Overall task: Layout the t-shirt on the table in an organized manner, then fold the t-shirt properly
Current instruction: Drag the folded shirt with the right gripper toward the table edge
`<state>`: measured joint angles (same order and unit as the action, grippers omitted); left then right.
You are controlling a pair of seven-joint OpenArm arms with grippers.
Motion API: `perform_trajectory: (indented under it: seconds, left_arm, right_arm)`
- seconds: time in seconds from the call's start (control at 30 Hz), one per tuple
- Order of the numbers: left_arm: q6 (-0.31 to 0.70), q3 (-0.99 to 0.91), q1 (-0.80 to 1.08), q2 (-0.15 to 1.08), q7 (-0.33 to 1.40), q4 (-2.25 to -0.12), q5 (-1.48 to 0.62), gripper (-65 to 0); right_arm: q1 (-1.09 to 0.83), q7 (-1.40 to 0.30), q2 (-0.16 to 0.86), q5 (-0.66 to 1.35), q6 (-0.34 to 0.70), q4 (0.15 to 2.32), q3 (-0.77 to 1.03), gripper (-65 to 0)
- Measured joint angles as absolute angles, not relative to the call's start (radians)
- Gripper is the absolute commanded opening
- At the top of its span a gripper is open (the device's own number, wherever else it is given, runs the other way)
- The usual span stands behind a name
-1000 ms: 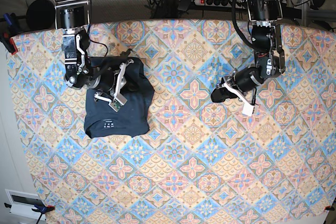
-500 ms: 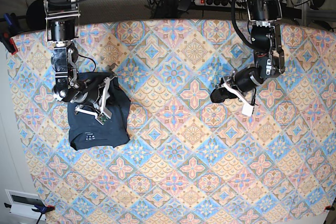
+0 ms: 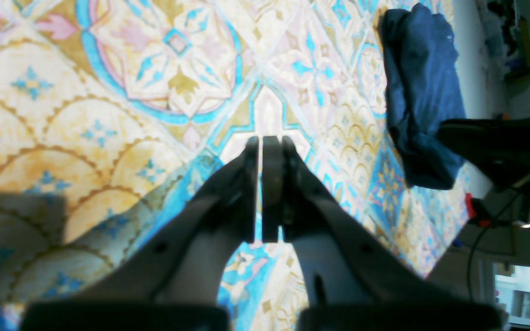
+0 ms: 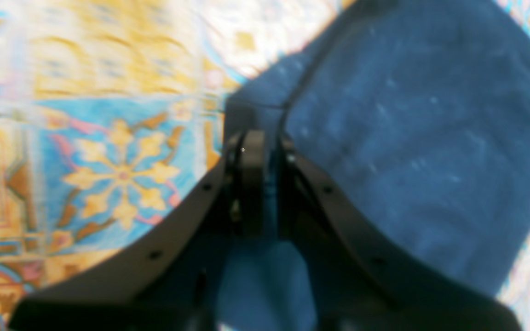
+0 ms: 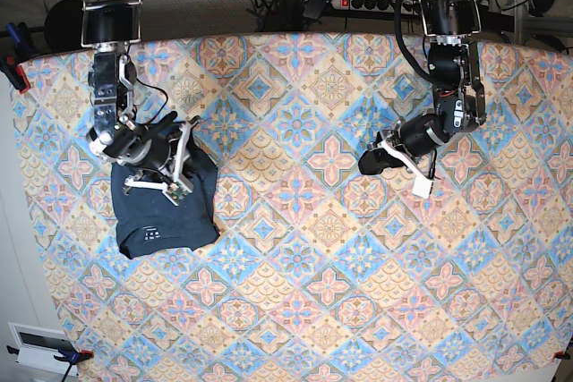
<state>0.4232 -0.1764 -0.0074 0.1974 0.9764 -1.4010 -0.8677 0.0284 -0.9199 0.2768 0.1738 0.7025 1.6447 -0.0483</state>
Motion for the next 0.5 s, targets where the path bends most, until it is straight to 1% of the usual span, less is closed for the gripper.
perform_trajectory:
  seconds: [0.1, 0.17, 0.4, 0.5]
  left_arm:
    - [0.423, -0.175, -0.008, 0.197, 0.978, -1.401, -0.868, -65.0]
    - [0.423, -0.175, -0.008, 0.197, 0.976, -1.402, -0.868, -65.0]
    - [0.423, -0.175, -0.006, 0.197, 0.976, -1.402, -0.868, -65.0]
    - [0.424, -0.170, -0.008, 0.196, 0.977, -1.402, -0.886, -65.0]
  right_arm:
    - [-0.046, -0.929, 0.292, 0.162, 0.698, 1.737, 0.059, -60.5]
    - [-0.088, -0.931, 0.292, 0.161, 0.695, 1.769, 0.100, -60.5]
    - [-0.144, -0.929, 0.282, 0.165, 0.702, 1.766, 0.101, -60.5]
    - [-0.135, -0.911, 0.290, 0.165, 0.691, 1.682, 0.066, -60.5]
